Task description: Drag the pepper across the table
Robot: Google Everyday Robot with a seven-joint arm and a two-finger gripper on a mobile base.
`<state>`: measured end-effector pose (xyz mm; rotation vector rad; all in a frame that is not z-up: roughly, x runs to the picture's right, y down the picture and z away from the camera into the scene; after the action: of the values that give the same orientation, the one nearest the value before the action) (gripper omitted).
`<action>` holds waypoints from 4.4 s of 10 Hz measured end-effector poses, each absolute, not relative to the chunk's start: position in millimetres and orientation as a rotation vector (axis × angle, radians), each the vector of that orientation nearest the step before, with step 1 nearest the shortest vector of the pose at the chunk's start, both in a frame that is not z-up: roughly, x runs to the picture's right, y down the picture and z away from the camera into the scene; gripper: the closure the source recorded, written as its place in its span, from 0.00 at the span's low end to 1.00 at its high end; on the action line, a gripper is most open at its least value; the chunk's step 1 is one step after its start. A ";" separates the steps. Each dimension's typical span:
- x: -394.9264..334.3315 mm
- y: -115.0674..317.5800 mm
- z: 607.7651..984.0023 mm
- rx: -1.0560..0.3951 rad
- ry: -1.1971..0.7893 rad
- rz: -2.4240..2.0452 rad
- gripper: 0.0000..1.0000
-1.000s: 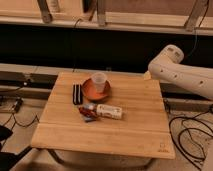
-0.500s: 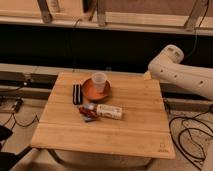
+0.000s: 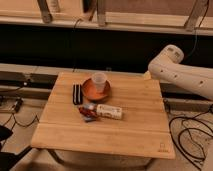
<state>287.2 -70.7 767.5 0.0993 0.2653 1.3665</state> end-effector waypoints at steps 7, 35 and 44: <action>287.2 -70.8 767.4 0.099 0.265 1.366 0.20; -167.8 129.8 747.7 -0.508 -0.311 0.351 0.20; -155.4 114.7 818.9 -0.576 -0.235 0.333 0.20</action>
<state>-155.4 114.7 818.9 -0.5765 -0.2348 0.3330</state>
